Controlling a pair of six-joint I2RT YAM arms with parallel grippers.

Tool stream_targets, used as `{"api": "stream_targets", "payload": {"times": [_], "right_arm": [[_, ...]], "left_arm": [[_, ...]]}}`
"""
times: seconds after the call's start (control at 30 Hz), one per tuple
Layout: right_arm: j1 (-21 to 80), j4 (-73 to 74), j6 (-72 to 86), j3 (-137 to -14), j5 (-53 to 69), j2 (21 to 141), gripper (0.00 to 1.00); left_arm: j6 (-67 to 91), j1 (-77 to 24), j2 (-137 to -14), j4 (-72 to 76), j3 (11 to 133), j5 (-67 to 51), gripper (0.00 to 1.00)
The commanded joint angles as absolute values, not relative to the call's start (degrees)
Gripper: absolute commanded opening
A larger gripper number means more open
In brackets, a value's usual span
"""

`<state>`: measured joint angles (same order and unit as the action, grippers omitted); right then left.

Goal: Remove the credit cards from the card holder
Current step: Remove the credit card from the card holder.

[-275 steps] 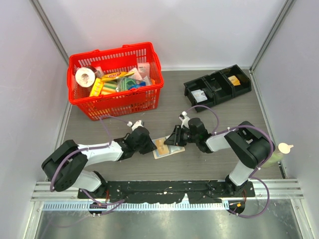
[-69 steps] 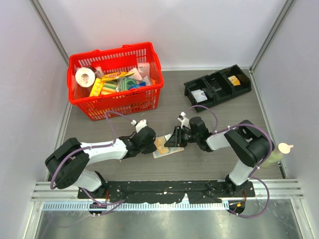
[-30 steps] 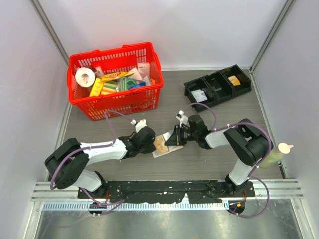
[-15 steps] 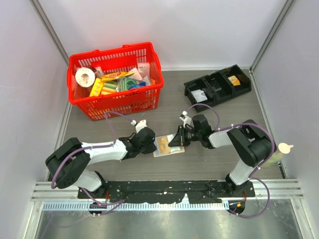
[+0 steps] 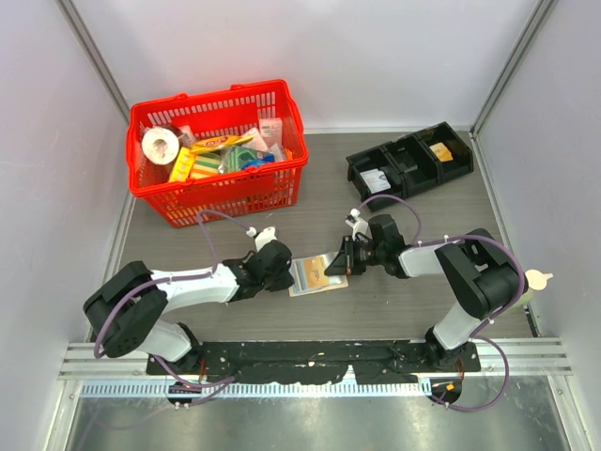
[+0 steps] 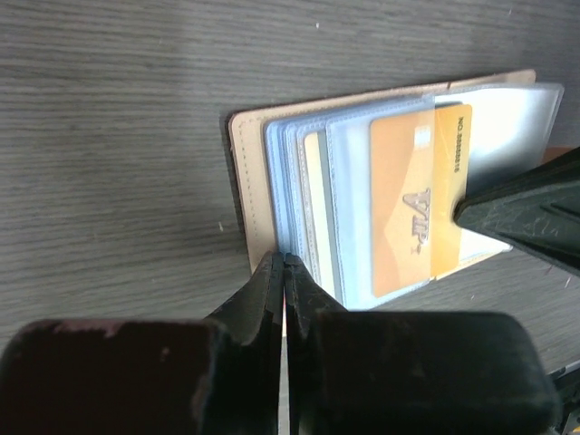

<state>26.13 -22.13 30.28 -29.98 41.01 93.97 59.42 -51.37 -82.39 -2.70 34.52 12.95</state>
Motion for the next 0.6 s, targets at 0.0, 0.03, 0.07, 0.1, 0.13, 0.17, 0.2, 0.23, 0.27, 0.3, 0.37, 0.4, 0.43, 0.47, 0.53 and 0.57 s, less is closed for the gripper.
{"api": "stream_targets", "payload": {"times": [0.0,0.03,0.07,0.1,0.13,0.17,0.2,0.23,0.27,0.3,0.37,0.4,0.43,0.47,0.53,0.57], "right_arm": [[26.2,-21.8,28.8,-31.0,41.6,92.8,0.01],[26.1,-21.7,28.7,-31.1,41.6,92.9,0.01],[26.1,-21.7,28.8,-31.2,41.7,93.0,0.01],[26.1,-21.7,28.8,-31.3,41.9,93.2,0.01],[26.1,-21.7,28.7,-31.3,42.0,93.2,0.01],[26.1,-21.7,28.8,-31.3,42.1,93.3,0.01],[26.1,-21.7,28.8,-31.3,42.1,93.3,0.01],[26.1,-21.7,28.7,-31.3,42.2,93.3,0.01],[26.0,-21.7,28.6,-31.4,42.3,93.4,0.01],[26.1,-21.7,28.6,-31.4,42.3,93.4,0.01],[26.1,-21.6,28.6,-31.5,42.5,93.5,0.01],[26.2,-21.5,28.6,-31.5,42.5,93.5,0.01],[26.1,-21.4,28.5,-31.5,42.5,93.4,0.01],[26.2,-21.3,28.4,-31.5,42.5,93.4,0.01],[26.0,-21.0,28.2,-31.6,42.5,93.4,0.01],[26.1,-21.0,28.2,-31.6,42.5,93.4,0.01]], "left_arm": [[57.0,-51.9,-78.1,-7.1,35.7,11.6,0.08],[56.8,-51.9,-76.8,-7.5,36.6,11.5,0.11],[56.3,-51.9,-75.9,-7.9,37.7,11.4,0.13],[55.6,-51.9,-75.2,-8.0,38.8,11.3,0.15],[55.2,-52.0,-74.6,-8.1,39.7,11.1,0.17],[54.8,-52.0,-74.6,-7.7,40.7,10.6,0.18],[54.4,-51.9,-75.1,-7.3,41.6,9.9,0.18],[54.1,-51.9,-76.3,-6.7,42.8,9.1,0.18],[53.8,-52.0,-77.4,-6.2,43.7,8.3,0.18],[53.8,-52.0,-78.9,-5.8,44.3,7.7,0.18],[53.7,-52.1,-81.5,-5.0,45.0,6.9,0.14],[53.8,-52.3,-82.4,-4.6,44.9,7.0,0.12],[53.9,-52.3,-83.4,-4.0,44.7,7.0,0.10],[54.0,-52.2,-84.2,-3.6,44.6,6.8,0.09],[54.1,-52.4,-85.8,-3.0,44.1,6.5,0.07],[54.0,-52.4,-86.5,-2.9,43.9,6.4,0.06]]}}
